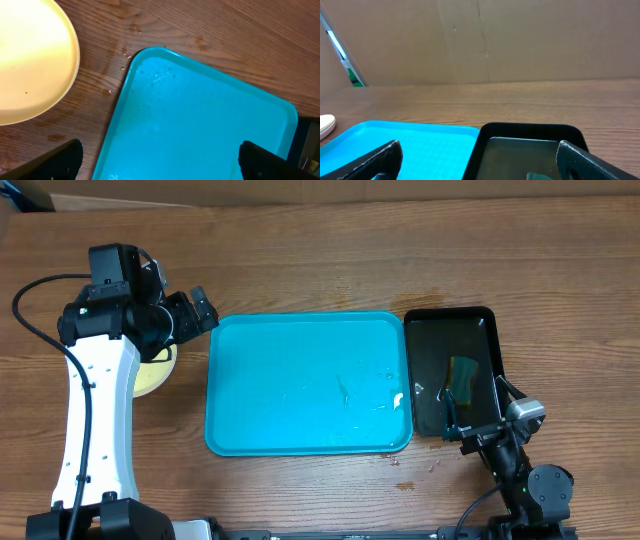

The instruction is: Clean dirty plates on tray and stack at the side

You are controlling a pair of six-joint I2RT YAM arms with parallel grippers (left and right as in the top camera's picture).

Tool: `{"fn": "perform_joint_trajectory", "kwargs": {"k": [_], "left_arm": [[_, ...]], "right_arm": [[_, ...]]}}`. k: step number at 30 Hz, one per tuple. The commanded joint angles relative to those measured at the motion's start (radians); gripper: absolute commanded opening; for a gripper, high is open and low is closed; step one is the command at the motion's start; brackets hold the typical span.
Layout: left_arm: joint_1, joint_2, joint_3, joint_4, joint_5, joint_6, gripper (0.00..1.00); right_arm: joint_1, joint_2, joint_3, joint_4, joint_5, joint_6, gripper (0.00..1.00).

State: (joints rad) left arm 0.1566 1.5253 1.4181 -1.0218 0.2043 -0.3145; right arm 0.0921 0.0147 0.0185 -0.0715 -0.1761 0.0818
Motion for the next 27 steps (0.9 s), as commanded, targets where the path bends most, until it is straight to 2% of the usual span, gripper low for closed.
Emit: {"fn": "perform_joint_trajectory", "kwargs": {"k": [1,6,10,19,23,27], "left_arm": [[-0.008,-0.076,0.013,0.008,-0.005,-0.003,1.00],[-0.008,-0.243,0.007,-0.003,0.019,-0.003,1.00],[-0.008,-0.456,-0.055,-0.019,0.090,-0.004,1.00],[-0.049,-1.058,-0.438,0.012,0.100,-0.015,1.00],[-0.049,-1.307,-0.659,0.177,0.100,-0.015,1.00],[-0.049,-1.448,-0.861,0.508,0.103,-0.070,1.00]], "right_arm": [[-0.004,-0.011,-0.011,0.006,-0.001,-0.001,1.00],[-0.004,-0.011,-0.011,0.006,-0.002,-0.001,1.00],[-0.004,-0.011,-0.011,0.006,-0.002,-0.001,1.00],[-0.004,-0.011,-0.011,0.006,-0.002,-0.001,1.00],[-0.004,-0.011,-0.011,0.006,-0.001,-0.001,1.00],[-0.004,-0.011,-0.011,0.006,-0.002,-0.001,1.00]]}}
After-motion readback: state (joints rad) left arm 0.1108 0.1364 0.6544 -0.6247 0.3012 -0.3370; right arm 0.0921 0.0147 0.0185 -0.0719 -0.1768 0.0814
